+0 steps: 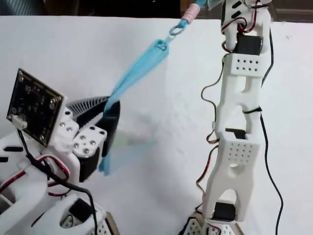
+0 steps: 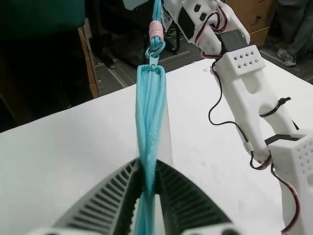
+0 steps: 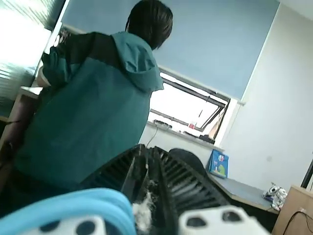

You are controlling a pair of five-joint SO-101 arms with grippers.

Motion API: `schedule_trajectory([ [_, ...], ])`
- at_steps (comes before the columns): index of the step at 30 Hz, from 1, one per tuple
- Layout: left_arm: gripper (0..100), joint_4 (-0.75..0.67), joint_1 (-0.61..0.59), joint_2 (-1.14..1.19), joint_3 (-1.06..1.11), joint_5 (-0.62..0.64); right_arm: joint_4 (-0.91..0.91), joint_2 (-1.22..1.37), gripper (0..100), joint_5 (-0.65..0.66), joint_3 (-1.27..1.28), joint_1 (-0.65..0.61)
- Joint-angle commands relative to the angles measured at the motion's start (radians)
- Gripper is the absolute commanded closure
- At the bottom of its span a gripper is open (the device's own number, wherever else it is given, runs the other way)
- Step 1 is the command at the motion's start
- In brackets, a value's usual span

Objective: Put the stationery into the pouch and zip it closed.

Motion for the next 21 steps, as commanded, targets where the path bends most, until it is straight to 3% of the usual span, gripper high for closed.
schedule_trajectory([
  [1,98,0.005,-0.025,-0.065,-0.046,-0.005,0.292,0.007,97.6,0.017,-0.097,0.113],
  [4,98,-0.018,-0.102,-0.064,-0.038,-0.008,0.625,-0.002,92.3,0.015,-0.209,0.054],
  [7,98,-0.074,-0.194,-0.064,0.014,-0.008,0.905,0.002,79.5,0.014,-0.361,-0.021],
  [12,98,-0.172,-0.286,-0.065,0.127,-0.008,1.184,-0.061,58.4,0.014,-0.436,-0.151],
  [21,98,-0.347,-0.351,-0.064,0.313,-0.009,1.382,-0.257,59.4,0.021,-0.434,-0.369],
])
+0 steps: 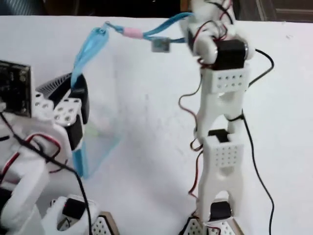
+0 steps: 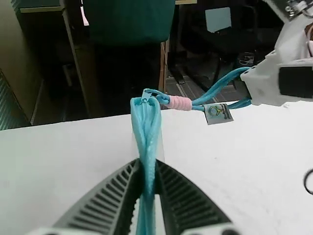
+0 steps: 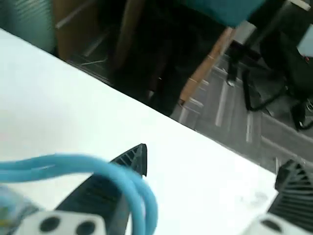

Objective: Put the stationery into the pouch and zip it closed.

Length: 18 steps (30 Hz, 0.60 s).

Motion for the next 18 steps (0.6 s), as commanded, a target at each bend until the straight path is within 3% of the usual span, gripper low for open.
schedule_trajectory([
  [1,98,-0.095,-0.007,-0.01,0.063,-0.012,0.061,-0.116,59.4,0.011,-0.035,-0.096],
  [6,98,-0.161,-0.007,-0.016,0.16,-0.012,0.114,-0.208,62.1,0.003,-0.035,-0.234],
  [8,98,-0.158,-0.007,-0.018,0.161,-0.012,0.102,-0.234,71.3,0.003,-0.035,-0.265],
  [12,98,-0.157,-0.007,-0.019,0.161,-0.012,0.036,-0.251,99.8,0.003,-0.035,-0.274],
  [15,98,-0.157,-0.007,-0.019,0.161,-0.012,0.021,-0.251,90.2,0.002,-0.035,-0.251],
  [18,98,-0.157,-0.008,-0.019,0.161,-0.012,0.024,-0.257,93.4,0.002,-0.035,-0.239],
])
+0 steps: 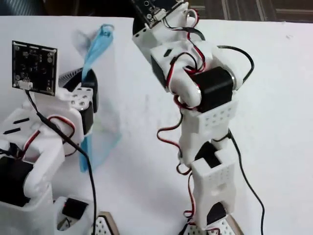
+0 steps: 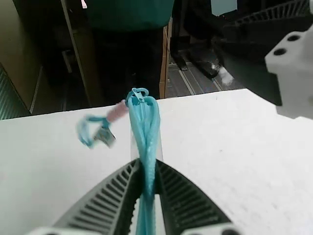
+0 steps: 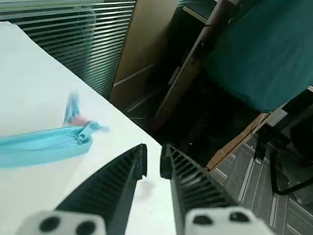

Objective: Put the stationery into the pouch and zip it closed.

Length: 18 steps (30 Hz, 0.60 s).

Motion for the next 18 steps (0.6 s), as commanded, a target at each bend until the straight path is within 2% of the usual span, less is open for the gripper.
schedule_trajectory([
  [1,98,-0.037,-0.004,-0.019,-0.006,-0.005,-0.012,-0.048,94.7,0.0,-0.026,0.016],
  [4,98,-0.043,-0.004,-0.012,-0.003,-0.006,0.051,-0.05,95.5,0.008,-0.026,0.027],
  [7,98,-0.077,-0.028,-0.01,0.0,-0.051,0.127,-0.05,90.3,0.009,-0.026,0.033],
  [13,98,-0.19,-0.085,-0.008,0.0,-0.258,0.127,-0.085,77.1,0.002,-0.026,0.143],
  [18,98,-0.265,-0.128,0.008,0.0,-0.47,0.127,-0.11,74.4,0.002,-0.026,0.259],
])
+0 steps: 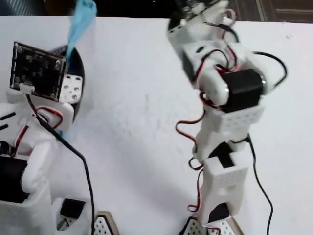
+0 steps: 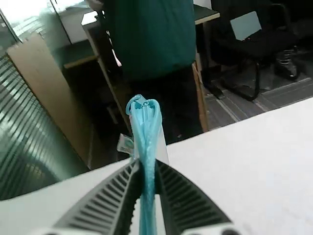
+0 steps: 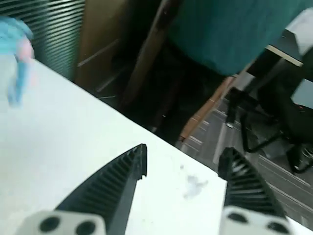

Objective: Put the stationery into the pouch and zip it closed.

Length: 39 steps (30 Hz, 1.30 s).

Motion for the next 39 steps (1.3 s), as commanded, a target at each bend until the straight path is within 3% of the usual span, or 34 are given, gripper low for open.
schedule_trajectory([
  [1,98,-0.054,-0.01,0.027,-0.009,-0.16,0.022,-0.05,74.4,0.0,-0.026,0.084],
  [4,98,-0.057,-0.015,0.107,-0.009,-0.216,0.024,-0.05,74.4,-0.002,-0.026,0.131],
  [9,98,-0.1,-0.015,0.302,-0.011,-0.18,0.024,-0.05,74.4,-0.002,-0.026,0.157],
  [13,98,-0.132,0.012,0.437,-0.018,-0.25,0.025,-0.05,74.4,-0.002,-0.026,0.157],
  [20,98,-0.212,0.016,0.627,-0.02,-0.677,0.024,-0.056,74.4,-0.002,-0.026,0.203],
  [31,98,-0.253,0.059,0.803,-0.021,-1.076,0.024,-0.074,74.4,-0.002,-0.025,0.289],
  [39,98,-0.316,0.105,0.766,-0.152,-1.03,0.025,-0.074,74.4,-0.002,-0.025,0.289],
])
